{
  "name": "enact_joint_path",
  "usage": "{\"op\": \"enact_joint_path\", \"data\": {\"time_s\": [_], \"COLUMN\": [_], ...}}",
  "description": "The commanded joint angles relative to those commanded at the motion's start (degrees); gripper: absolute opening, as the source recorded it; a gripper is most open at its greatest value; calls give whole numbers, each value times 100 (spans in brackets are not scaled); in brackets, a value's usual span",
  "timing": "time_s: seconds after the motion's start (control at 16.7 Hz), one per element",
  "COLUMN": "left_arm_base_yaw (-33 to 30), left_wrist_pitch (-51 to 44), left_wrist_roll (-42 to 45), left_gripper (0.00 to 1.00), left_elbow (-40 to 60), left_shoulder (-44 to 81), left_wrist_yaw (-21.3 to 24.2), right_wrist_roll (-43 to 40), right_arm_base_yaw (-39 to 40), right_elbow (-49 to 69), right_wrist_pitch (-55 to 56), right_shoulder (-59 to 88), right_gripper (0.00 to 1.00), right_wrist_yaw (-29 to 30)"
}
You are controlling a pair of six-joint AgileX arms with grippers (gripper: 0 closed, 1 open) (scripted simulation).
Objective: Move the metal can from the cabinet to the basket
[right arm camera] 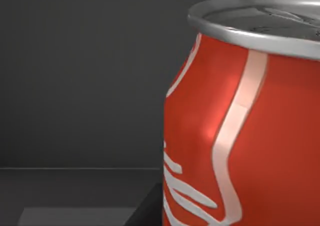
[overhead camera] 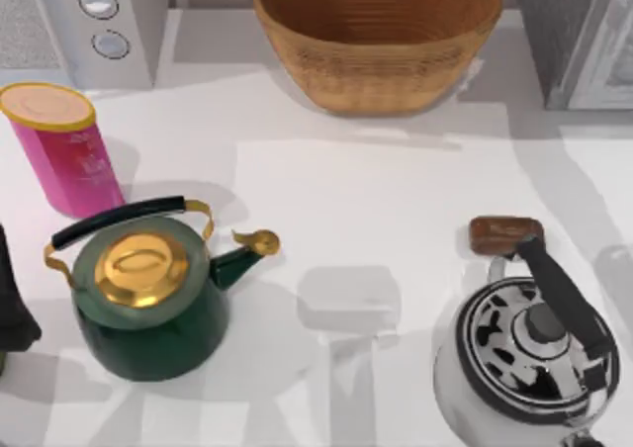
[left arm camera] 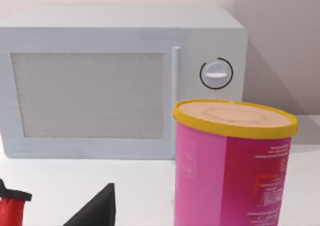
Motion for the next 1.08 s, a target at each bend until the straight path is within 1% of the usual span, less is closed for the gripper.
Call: {"op": "enact_joint_path", "data": {"time_s": [0.36,0.54,0.72,1.08], "left_arm_base_yaw": [0,0,0,0], "left_wrist_pitch": [0,0,0,0], "left_wrist_roll": [0,0,0,0], "left_gripper": [100,100,100,100], "left_elbow": [0,0,0,0], "left_shoulder": [0,0,0,0], "left_wrist_yaw": [0,0,0,0], "right_wrist_roll": [10,47,67,27], "right_arm_base_yaw": [8,-89,-266,-716], "right_elbow": [-53,-347,-1125,-3565], "right_wrist_pitch": [-45,262,791,1676], "right_shoulder": [-58,-391,-1203,-3186], "right_gripper": [0,0,0,0], "right_wrist_yaw": [22,-62,-236,-726]}}
